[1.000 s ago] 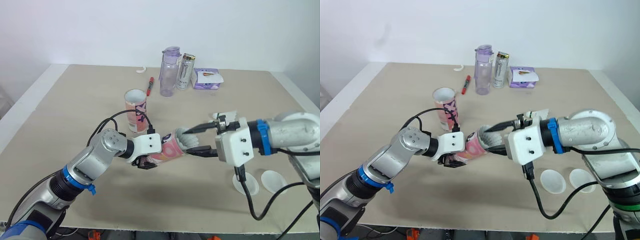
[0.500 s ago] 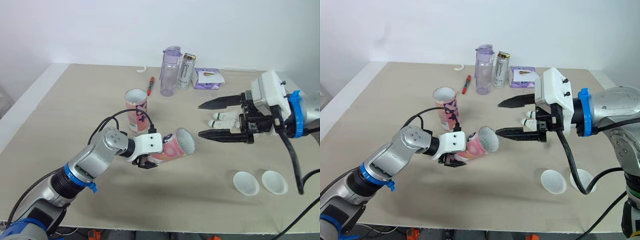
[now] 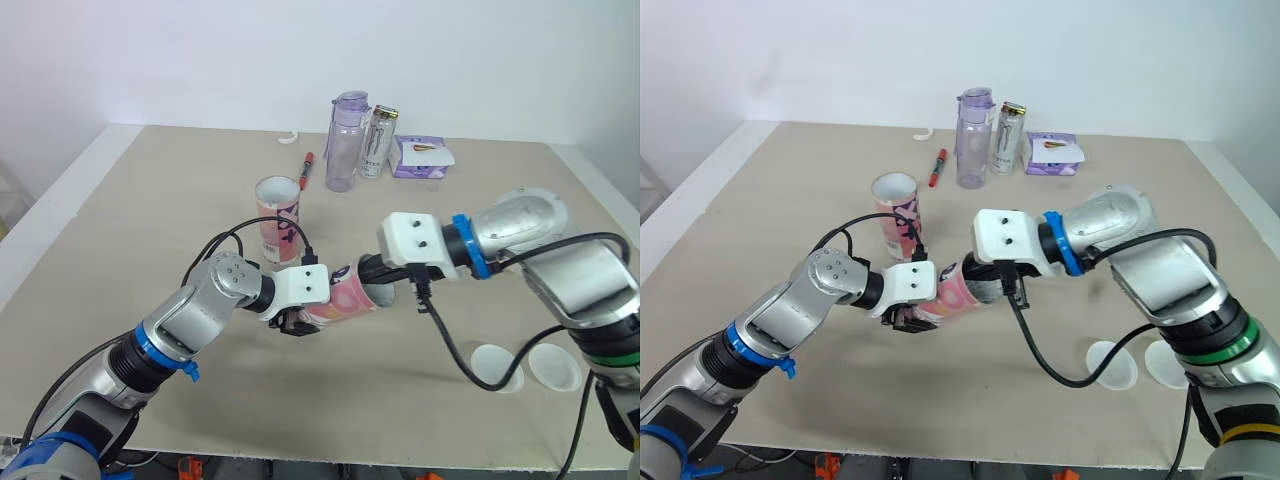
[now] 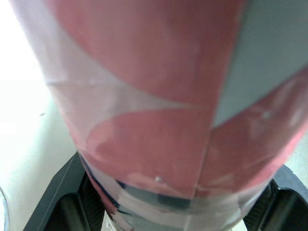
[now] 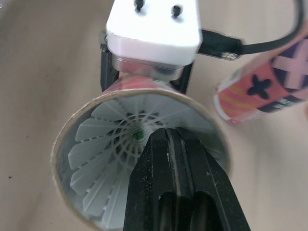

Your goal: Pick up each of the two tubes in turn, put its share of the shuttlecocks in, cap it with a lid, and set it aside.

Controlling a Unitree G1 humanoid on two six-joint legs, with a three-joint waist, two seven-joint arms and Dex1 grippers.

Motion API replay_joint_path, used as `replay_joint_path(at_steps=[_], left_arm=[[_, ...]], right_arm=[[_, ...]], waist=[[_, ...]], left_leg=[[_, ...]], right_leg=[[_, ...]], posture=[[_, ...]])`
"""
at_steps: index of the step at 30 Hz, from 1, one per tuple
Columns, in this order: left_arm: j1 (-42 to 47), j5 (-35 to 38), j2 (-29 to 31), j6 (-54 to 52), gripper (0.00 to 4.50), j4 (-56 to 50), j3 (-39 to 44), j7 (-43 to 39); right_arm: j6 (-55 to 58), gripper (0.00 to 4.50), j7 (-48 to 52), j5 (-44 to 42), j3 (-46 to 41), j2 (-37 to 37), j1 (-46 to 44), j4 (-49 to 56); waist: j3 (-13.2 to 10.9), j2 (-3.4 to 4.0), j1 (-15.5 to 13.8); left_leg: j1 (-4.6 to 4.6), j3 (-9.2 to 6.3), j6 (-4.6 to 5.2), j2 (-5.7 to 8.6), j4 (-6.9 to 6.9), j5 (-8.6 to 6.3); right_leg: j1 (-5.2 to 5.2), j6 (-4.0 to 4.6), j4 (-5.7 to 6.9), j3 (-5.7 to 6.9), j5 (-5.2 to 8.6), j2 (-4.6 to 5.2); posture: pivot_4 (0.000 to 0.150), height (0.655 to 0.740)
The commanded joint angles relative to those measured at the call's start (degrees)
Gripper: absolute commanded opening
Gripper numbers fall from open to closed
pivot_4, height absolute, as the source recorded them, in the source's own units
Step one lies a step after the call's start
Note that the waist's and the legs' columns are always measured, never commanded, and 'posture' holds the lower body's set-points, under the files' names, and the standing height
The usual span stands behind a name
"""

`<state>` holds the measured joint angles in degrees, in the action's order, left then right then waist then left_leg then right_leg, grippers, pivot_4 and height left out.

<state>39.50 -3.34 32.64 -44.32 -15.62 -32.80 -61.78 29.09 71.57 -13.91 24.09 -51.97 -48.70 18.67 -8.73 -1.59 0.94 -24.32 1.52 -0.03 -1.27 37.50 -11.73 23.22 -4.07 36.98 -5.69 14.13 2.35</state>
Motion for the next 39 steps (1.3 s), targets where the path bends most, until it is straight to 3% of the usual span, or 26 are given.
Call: replay_joint_path(at_steps=[1, 9, 15, 17, 20, 26, 32, 39], left_arm=[[-1.1, -1.5, 0.0, -1.6, 3.01, 3.5, -2.7, 1.2], [-1.3, -1.6, -0.2, -2.0, 3.01, 3.5, -2.6, 1.5], [-2.5, -1.8, 0.3, -1.6, 3.01, 3.2, -2.5, 1.8], [-2.9, -1.8, 0.3, -1.3, 3.01, 3.3, -2.2, 2.1], [-4.0, -1.0, -0.1, -0.4, 3.01, 3.5, -0.9, 2.6], [-5.8, 0.1, -0.1, 4.1, 3.01, 5.4, 1.3, 3.2], [-11.9, 8.4, -7.3, 21.6, 3.01, 9.2, 8.9, 3.4], [-15.2, 14.0, -15.1, 32.8, 3.01, 14.7, 12.3, 2.0]], right_arm=[[-2.2, 0.03, 1.2, 6.3, 4.8, 2.7, -2.5, -1.6], [-4.0, 0.03, 1.5, 12.0, 9.8, 9.6, -4.6, -4.8], [-4.6, 0.03, 4.2, 10.9, 5.3, 8.7, -5.4, -5.8], [-3.5, 0.03, 5.9, 7.9, 1.8, 7.3, -5.1, -5.1], [-0.4, 0.03, 8.6, -3.2, -8.9, 5.7, -2.6, -3.2], [3.0, 0.03, 9.7, -11.0, -24.1, -1.5, 5.7, -4.6], [4.7, 0.03, 7.5, -15.0, -37.5, -5.4, 21.3, -3.5], [0.6, 0.03, 5.3, -12.1, -42.5, -7.2, 33.3, -4.1]], waist=[[0.0, 0.0, 0.0], [0.0, -0.06, 0.2], [0.1, -0.08, 0.4], [0.0, -0.05, 0.4], [0.0, -0.02, 0.2], [0.0, -0.06, -0.3], [0.0, 0.08, -1.1], [-0.2, 0.1, -1.4]], left_leg=[[0.01, 0.0, 0.0, 0.0, 0.0, 0.0], [0.14, -0.01, 0.09, -0.12, 0.01, 0.06], [0.61, -0.01, 0.08, -0.43, -0.09, 0.06], [0.65, 0.03, 0.07, -0.46, -0.11, 0.05], [0.56, 0.13, 0.09, -0.37, -0.11, 0.06], [0.16, 0.11, 0.14, -0.16, -0.08, 0.09], [-0.08, 0.02, 0.12, -0.15, -0.12, 0.06], [-0.77, 0.06, 0.16, -0.04, 0.04, 0.05]], right_leg=[[0.0, 0.0, 0.0, 0.0, 0.0, 0.0], [-0.07, 0.06, 0.02, 0.07, -0.17, -0.03], [-0.08, 0.39, 0.01, 0.29, -0.37, -0.01], [-0.04, 0.43, 0.02, 0.34, -0.4, 0.09], [0.03, 0.46, 0.01, 0.54, -0.41, 0.42], [0.02, 0.58, -0.08, 1.22, -0.5, 1.01], [-0.02, 0.16, -0.21, 1.51, -0.33, 1.03], [0.27, 0.14, -0.31, 1.54, -0.47, 1.19]], posture=[[0.15, 0.74], [0.15, 0.74], [0.15, 0.74], [0.15, 0.74], [0.15, 0.74], [0.15, 0.74], [0.15, 0.74], [0.15, 0.74]])
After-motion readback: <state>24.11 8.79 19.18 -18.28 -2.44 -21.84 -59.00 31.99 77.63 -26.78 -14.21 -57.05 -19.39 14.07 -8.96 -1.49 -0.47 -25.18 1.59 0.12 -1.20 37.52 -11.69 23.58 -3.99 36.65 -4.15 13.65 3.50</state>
